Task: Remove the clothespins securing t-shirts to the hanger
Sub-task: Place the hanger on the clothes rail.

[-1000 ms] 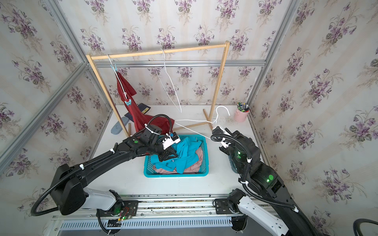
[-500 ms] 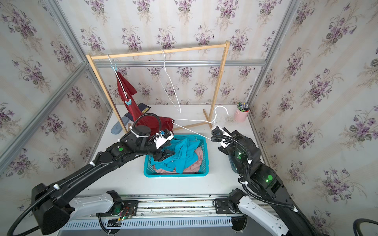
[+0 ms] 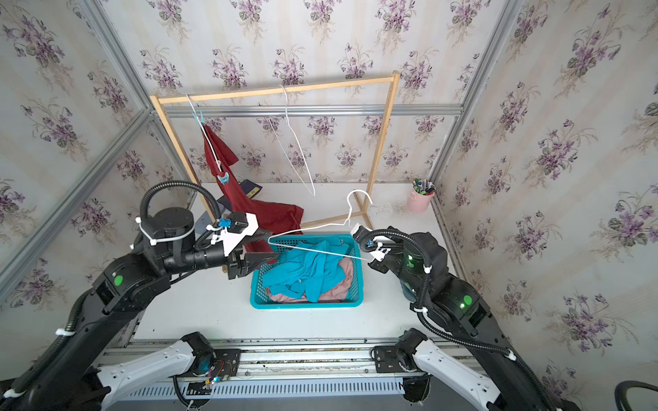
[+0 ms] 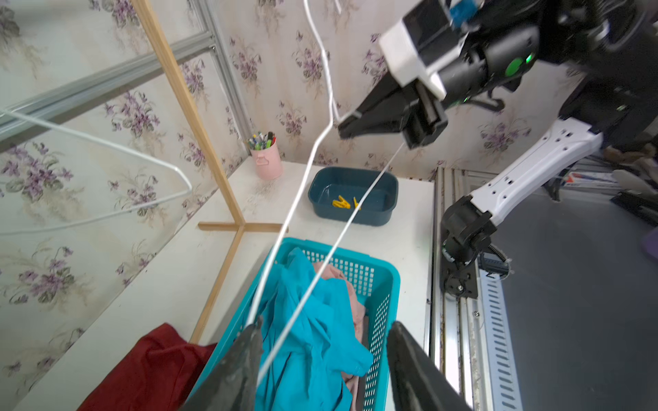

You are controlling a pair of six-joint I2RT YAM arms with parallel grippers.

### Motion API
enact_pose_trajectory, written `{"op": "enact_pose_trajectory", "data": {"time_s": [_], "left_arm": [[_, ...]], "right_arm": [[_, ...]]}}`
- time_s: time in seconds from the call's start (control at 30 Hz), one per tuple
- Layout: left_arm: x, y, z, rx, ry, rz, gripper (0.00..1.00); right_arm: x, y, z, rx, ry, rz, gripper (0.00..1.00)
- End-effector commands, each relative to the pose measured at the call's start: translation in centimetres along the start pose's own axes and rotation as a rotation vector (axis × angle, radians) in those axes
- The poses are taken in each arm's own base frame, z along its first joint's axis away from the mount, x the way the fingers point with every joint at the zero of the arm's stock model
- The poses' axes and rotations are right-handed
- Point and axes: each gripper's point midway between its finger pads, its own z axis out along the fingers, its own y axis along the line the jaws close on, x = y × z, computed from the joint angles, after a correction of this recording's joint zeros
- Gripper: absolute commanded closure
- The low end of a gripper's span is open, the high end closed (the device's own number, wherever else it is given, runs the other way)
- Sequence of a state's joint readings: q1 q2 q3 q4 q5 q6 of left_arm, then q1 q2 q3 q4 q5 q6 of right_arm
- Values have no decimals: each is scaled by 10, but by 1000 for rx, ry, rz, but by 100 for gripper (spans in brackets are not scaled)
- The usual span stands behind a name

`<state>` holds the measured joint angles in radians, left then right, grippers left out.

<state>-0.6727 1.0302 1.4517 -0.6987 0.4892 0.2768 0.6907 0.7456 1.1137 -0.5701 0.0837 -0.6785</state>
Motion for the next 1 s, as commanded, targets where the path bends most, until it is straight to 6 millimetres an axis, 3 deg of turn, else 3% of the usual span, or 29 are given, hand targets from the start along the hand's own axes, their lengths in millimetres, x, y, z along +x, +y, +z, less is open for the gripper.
{"op": "enact_pose_trajectory", "data": {"time_s": [0.0,0.17,0.37,0.53,0.63,0.97], "left_arm": [[13,-15,9,124,95,-82,44],[21,2,24,97,158,-100,44],[28,7,25,207,171,-235,61],[34,-1,23,262,164,-255,52],[38,-4,23,277,167,-260,52],[45,-4,23,273,189,-266,85]], "right_arm": [[-25,20,0,-137,-118,14,100],[-33,36,10,-239,-140,7,100],[-28,38,19,-241,-118,-16,100],[-26,33,24,-215,-101,-20,100],[-25,33,26,-211,-93,-23,100],[-36,28,20,-199,-139,-10,100]]}}
